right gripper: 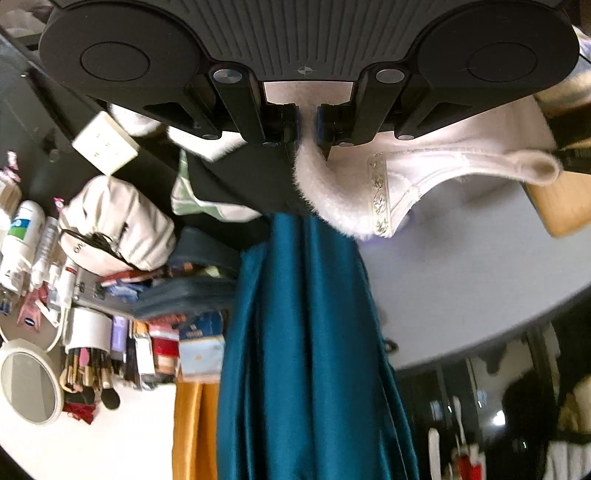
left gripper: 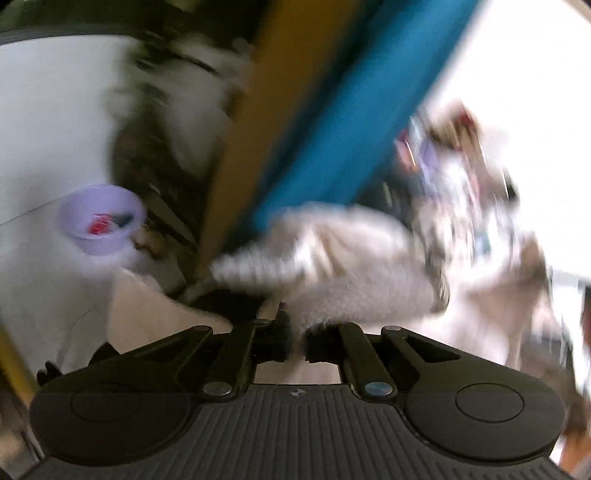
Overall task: Fold clothes
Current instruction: 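Close both grippers on the cardigan collar edge and lift it, then carry the lifted cardigan with both grippers toward the patterned table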
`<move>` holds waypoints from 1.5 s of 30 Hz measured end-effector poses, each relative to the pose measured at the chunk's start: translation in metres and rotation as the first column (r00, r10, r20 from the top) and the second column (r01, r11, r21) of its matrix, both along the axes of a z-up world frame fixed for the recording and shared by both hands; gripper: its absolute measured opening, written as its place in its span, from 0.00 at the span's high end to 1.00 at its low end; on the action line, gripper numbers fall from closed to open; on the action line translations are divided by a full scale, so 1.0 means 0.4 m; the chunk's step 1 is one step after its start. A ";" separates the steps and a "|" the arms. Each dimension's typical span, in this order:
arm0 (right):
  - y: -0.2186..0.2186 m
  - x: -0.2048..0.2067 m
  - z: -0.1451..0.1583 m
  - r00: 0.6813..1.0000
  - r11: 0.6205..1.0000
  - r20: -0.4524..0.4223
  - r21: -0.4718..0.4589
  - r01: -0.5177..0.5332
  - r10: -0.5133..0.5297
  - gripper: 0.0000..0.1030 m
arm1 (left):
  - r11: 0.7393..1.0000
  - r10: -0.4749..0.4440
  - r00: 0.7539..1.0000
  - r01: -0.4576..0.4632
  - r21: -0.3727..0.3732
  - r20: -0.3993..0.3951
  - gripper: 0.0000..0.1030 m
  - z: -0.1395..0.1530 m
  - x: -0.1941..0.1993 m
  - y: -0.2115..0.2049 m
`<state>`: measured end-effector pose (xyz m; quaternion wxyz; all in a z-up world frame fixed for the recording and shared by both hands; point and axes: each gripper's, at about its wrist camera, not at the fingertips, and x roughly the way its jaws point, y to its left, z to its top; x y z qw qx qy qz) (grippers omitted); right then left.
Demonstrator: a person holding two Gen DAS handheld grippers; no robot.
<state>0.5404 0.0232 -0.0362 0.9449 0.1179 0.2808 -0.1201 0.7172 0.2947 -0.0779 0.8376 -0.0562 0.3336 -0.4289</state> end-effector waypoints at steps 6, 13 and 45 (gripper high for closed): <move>0.024 -0.096 0.108 0.974 1.000 0.225 0.013 0.027 -0.029 0.93 | 0.975 0.157 0.957 -0.112 -0.190 0.244 0.94 0.229 -0.171 -0.023; 0.031 -0.339 0.276 0.883 0.995 0.461 -0.001 0.102 -0.090 0.93 | 0.947 0.165 0.894 -0.026 -0.319 0.416 0.94 0.409 -0.370 -0.075; 0.403 -1.617 0.436 0.554 0.661 0.597 -0.053 0.749 -0.580 0.94 | 0.691 -0.411 0.815 0.571 -0.444 0.409 0.94 0.372 -1.242 -0.583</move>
